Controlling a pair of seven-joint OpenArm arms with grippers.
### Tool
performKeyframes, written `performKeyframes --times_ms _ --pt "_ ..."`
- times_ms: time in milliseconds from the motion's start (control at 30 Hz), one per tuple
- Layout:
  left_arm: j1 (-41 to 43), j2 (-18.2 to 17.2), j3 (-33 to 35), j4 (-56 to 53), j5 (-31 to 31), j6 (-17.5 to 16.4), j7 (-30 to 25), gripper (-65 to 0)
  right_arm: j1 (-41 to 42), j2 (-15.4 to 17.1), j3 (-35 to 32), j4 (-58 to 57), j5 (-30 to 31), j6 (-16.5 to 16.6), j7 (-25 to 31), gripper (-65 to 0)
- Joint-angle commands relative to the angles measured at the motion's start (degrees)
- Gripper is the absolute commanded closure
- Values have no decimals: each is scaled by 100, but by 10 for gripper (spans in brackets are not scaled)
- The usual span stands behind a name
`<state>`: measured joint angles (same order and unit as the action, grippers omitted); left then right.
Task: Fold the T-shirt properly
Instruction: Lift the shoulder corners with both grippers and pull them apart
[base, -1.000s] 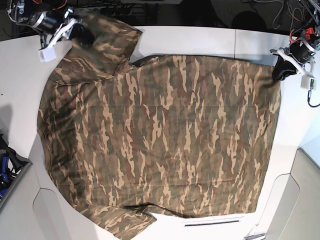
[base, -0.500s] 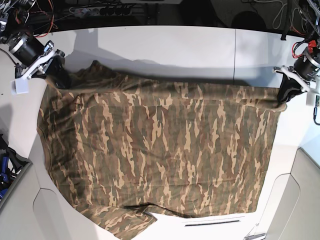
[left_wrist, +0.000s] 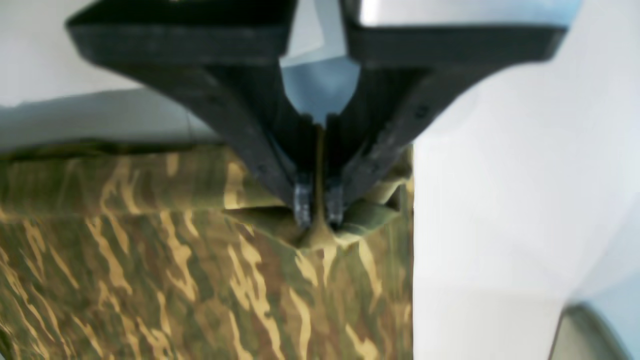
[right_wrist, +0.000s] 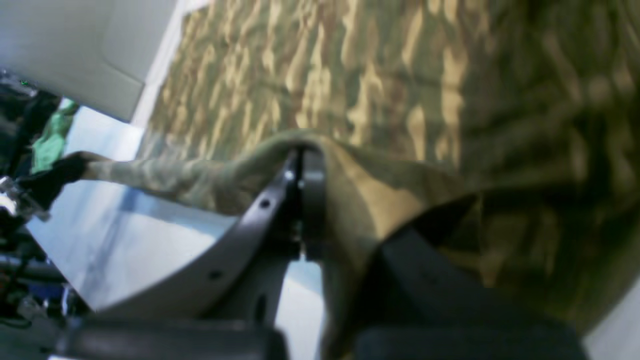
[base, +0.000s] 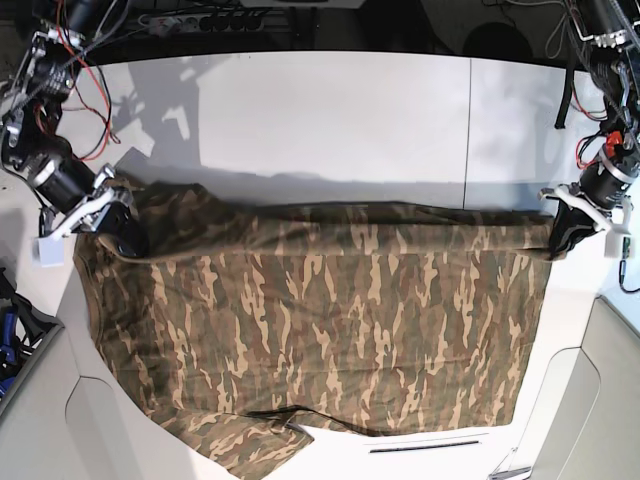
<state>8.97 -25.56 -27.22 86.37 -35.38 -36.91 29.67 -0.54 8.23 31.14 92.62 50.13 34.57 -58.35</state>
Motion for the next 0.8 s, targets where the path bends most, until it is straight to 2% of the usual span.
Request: performKeyframes --times_ms 0,433,767 --pt "-140 -114 4 -2 -26 -13 -205 0 227 63 -33 -48 -55 -7 162 0" --pt "-1200 -114 575 -931 697 26 -487 0 1808 61 -761 -1714 -1364 -7 903 0" --pt "-1388 -111 590 -1241 758 24 -529 0 2190 61 -975 -2485 -2052 -11 1276 0"
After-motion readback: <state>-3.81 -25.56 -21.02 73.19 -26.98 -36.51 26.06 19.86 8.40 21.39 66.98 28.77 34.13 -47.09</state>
